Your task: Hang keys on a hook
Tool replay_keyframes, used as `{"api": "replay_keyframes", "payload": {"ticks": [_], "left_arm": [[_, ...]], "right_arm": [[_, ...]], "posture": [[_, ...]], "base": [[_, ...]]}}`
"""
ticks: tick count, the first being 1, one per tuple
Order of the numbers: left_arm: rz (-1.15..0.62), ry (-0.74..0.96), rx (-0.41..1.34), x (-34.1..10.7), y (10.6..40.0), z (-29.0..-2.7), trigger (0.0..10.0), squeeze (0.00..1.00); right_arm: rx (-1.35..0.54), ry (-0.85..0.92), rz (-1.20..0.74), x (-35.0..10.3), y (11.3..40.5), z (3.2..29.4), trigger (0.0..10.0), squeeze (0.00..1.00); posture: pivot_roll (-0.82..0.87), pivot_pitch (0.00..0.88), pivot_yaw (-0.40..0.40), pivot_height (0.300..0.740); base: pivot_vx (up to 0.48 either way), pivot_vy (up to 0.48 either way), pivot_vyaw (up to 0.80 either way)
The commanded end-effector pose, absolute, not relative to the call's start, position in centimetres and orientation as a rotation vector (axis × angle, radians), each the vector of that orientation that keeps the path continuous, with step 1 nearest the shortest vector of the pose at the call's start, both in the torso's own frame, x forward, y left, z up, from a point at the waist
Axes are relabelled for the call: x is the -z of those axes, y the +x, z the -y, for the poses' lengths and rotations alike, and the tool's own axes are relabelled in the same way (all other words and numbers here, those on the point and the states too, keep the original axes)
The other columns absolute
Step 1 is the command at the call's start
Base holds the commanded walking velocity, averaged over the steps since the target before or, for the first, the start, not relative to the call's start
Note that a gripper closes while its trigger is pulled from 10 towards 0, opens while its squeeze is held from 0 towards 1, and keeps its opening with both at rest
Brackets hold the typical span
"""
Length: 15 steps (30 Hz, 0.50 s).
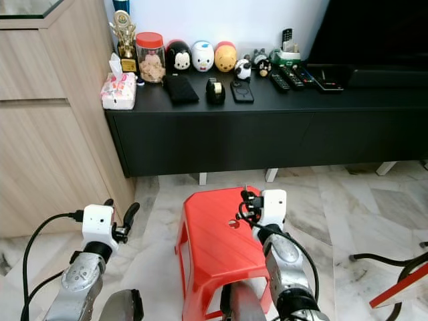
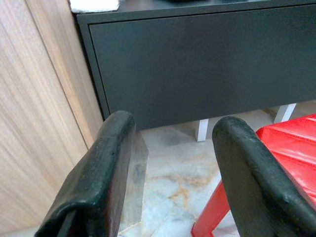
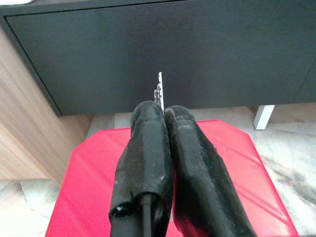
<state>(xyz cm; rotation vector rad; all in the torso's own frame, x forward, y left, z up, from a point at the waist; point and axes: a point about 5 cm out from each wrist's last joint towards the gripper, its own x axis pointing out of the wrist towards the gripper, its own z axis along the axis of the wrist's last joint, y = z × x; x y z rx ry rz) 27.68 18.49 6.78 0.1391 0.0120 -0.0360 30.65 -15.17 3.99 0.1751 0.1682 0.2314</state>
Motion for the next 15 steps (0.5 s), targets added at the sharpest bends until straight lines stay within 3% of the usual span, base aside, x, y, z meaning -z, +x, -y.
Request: {"api": "replay_keyframes", "payload": {"ticks": [1,15], "left_arm": [[-0.002,0.133,0.037,-6.81,27.89,-18.24,10.0,0.00],[0.019,0.140,0.039,-6.97,28.34,-18.65,10.0,0.00]], "right_arm": [[-0.202,0.180,-0.132,-4.60,30.73,15.88,10.0,0.00],[-0.203,0.176,-0.156,-4.66,30.89,15.51,10.0,0.00]], "posture": [[0.00,0.000,-0.094,0.583],[0.01,0.000,-0.089,0.681]], "base": [[0.000,0.000,0.00],[0.000,0.000,0.00]]}}
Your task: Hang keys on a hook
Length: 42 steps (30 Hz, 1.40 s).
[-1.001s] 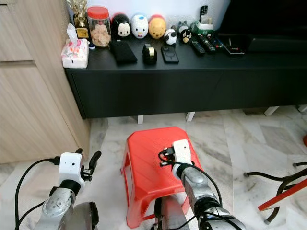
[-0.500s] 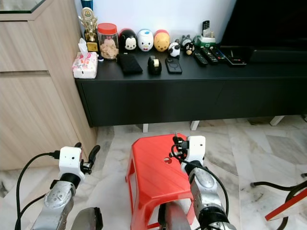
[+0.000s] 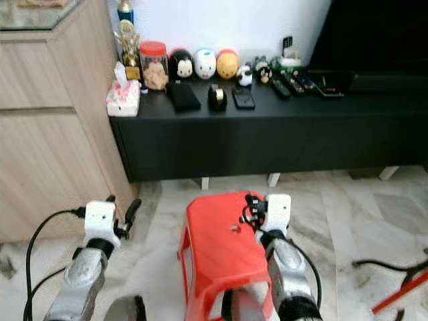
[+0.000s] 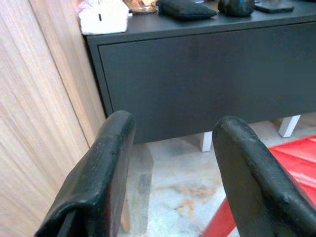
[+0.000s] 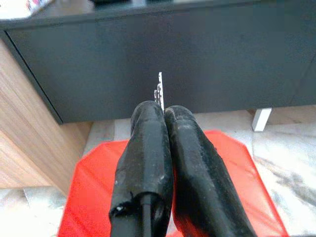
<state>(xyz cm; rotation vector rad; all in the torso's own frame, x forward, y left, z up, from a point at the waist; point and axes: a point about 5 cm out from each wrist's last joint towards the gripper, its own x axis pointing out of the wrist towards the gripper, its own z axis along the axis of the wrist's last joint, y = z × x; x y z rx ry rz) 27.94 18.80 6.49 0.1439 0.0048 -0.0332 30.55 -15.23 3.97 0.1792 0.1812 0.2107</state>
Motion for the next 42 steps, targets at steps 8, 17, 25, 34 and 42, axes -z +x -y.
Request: {"api": "replay_keyframes", "payload": {"ticks": [8,17,25,34,42], "left_arm": [[0.022,0.136,0.044,-6.86,28.31,-18.52,10.0,0.00],[0.024,0.121,0.051,-6.64,28.04,-18.29,10.0,0.00],[0.030,0.099,0.055,-6.57,27.77,-18.25,10.0,0.00],[0.032,0.092,0.059,-6.58,27.64,-18.23,10.0,0.00],[0.034,0.091,0.066,-6.60,27.60,-18.19,10.0,0.00]], "right_arm": [[-0.204,0.161,-0.176,-4.42,30.74,15.88,10.0,0.00],[-0.193,0.159,-0.206,-3.95,30.37,16.25,10.0,0.00],[-0.198,0.153,-0.213,-3.91,30.33,16.23,10.0,0.00],[-0.211,0.149,-0.221,-3.87,30.32,16.05,10.0,0.00],[-0.219,0.145,-0.229,-3.82,30.22,15.77,10.0,0.00]], "posture": [[0.01,0.000,-0.092,0.740],[0.01,0.000,-0.104,0.740],[0.01,0.000,-0.105,0.740],[0.00,0.000,-0.103,0.740],[0.00,0.000,-0.099,0.740]], "base": [[0.000,0.000,0.00],[0.000,0.000,0.00],[0.000,0.000,0.00],[0.000,0.000,0.00],[0.000,0.000,0.00]]}}
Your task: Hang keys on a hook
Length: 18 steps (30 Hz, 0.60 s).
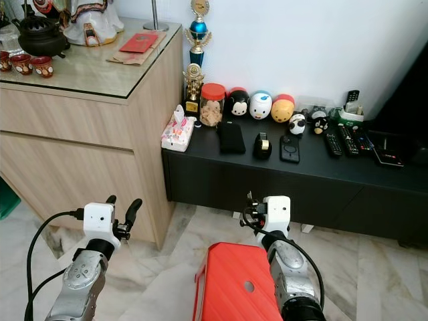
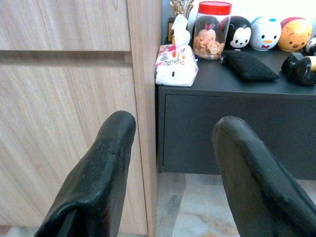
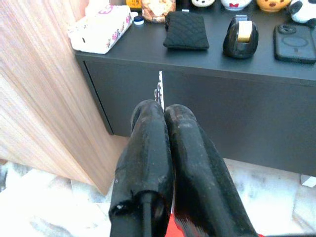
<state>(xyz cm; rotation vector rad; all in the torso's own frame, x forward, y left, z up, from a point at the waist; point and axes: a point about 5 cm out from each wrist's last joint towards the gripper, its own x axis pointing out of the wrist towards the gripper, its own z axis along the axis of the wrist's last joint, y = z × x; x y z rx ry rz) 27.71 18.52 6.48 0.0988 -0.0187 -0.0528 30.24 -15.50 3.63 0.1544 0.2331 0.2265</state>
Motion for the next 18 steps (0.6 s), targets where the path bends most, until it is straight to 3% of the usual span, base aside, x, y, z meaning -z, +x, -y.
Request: {"api": "replay_keyframes", "payload": {"ticks": [1,14,18], "left_arm": [[0.034,0.092,0.066,-6.60,27.60,-18.20,10.0,0.00],[0.035,0.085,0.070,-6.61,27.61,-18.03,10.0,0.00],[0.035,0.082,0.072,-6.61,27.64,-17.93,10.0,0.00]], "right_arm": [[-0.219,0.145,-0.230,-3.81,30.22,15.78,10.0,0.00],[-0.215,0.142,-0.240,-3.76,30.39,15.80,10.0,0.00],[-0.213,0.139,-0.251,-3.66,30.29,15.79,10.0,0.00]], "posture": [[0.00,0.000,-0.099,0.740],[0.01,0.000,-0.102,0.740],[0.01,0.000,-0.103,0.740]], "base": [[0.000,0.000,0.00],[0.000,0.000,0.00],[-0.246,0.000,0.00]]}}
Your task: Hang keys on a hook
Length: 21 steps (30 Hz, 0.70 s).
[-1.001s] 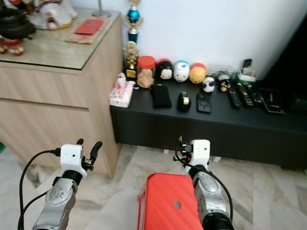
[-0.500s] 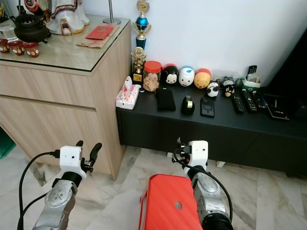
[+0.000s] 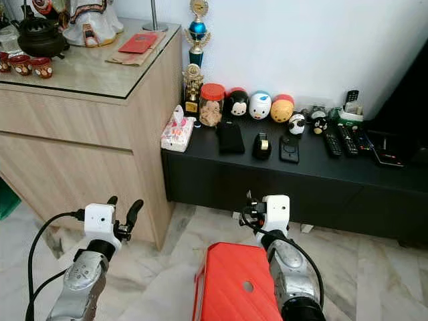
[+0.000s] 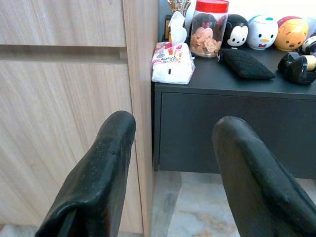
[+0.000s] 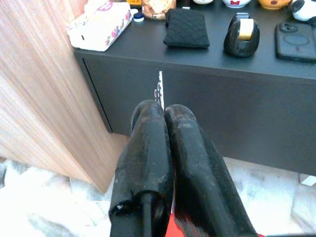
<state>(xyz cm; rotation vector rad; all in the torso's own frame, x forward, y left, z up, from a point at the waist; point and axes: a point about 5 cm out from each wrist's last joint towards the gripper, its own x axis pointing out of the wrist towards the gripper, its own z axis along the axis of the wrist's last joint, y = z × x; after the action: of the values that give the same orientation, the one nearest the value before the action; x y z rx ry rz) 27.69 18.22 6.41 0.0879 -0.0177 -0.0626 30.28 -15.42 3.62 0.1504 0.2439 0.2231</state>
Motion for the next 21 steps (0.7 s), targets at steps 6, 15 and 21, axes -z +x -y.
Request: {"api": "replay_keyframes", "payload": {"ticks": [6,15,21], "left_arm": [[0.036,0.076,0.077,-6.60,27.66,-17.78,10.0,0.00],[0.038,0.072,0.088,-6.61,27.72,-17.35,10.0,0.00],[0.041,0.072,0.097,-6.68,27.79,-17.24,10.0,0.00]], "right_arm": [[-0.210,0.139,-0.253,-3.66,30.27,15.85,10.0,0.00],[-0.208,0.140,-0.252,-3.68,30.31,15.80,10.0,0.00],[-0.210,0.134,-0.254,-3.69,30.31,15.80,10.0,0.00]], "posture": [[0.01,0.000,-0.103,0.740],[0.01,0.000,-0.099,0.740],[0.01,0.000,-0.096,0.740]], "base": [[-0.257,0.000,0.00],[-0.273,0.000,0.00],[-0.273,0.000,0.00]]}}
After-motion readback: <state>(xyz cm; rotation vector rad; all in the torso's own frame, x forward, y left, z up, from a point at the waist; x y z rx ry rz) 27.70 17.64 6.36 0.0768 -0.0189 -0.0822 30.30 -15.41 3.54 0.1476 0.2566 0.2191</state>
